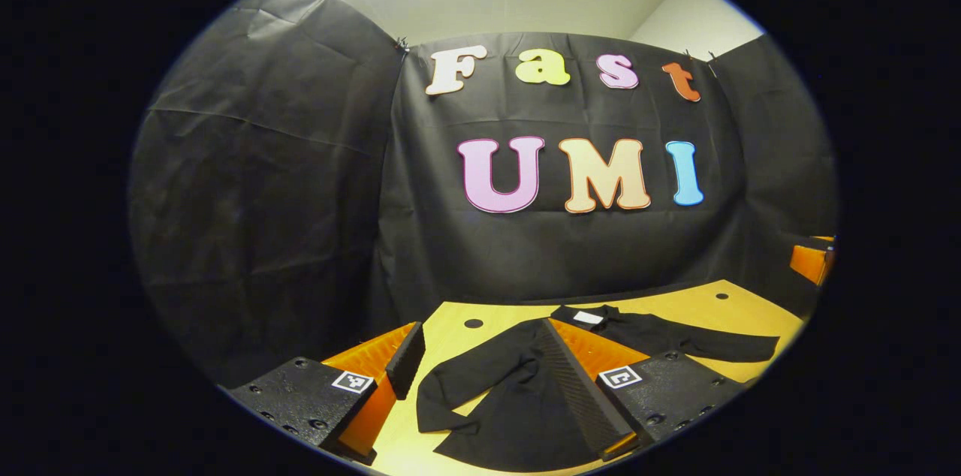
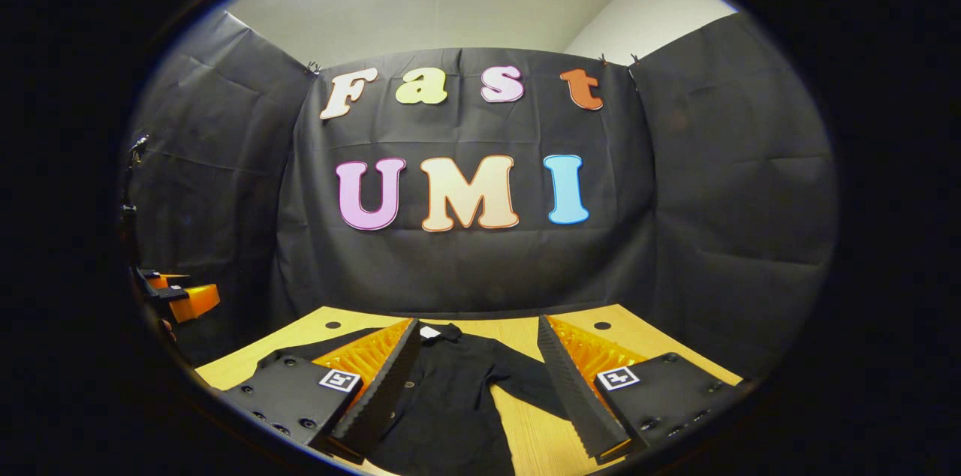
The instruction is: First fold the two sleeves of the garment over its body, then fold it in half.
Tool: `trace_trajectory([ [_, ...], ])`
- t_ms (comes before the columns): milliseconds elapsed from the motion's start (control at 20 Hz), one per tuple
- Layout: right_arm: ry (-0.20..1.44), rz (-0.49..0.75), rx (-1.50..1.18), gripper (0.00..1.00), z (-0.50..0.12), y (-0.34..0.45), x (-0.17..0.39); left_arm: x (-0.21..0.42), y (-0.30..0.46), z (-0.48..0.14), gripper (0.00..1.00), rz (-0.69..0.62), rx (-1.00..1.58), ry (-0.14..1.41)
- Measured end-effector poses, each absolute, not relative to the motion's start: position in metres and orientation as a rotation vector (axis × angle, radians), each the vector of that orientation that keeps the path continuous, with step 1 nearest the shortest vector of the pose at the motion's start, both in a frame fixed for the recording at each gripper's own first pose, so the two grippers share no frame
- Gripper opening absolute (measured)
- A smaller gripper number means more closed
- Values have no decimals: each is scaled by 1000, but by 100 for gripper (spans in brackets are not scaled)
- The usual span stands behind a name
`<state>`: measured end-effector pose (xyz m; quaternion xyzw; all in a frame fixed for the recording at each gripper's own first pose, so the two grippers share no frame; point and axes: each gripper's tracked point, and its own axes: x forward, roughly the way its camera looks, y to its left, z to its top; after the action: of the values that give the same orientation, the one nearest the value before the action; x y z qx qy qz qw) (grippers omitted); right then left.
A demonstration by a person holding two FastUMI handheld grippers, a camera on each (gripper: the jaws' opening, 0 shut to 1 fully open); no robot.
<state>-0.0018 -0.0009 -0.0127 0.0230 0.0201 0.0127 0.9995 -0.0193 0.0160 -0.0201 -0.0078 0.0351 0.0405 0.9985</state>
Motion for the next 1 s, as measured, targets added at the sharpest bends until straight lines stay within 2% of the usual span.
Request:
trace_trajectory([
  [450,42,20,50,98,-14,-4,-3,-20,17,-26,93,78,-21,83],
  [500,43,15,54,100,-14,-7,-1,-21,18,-27,93,80,-21,87],
  [1000,66,-96,86,98,-33,-81,25,-20,37,-32,93,157,-12,107],
])
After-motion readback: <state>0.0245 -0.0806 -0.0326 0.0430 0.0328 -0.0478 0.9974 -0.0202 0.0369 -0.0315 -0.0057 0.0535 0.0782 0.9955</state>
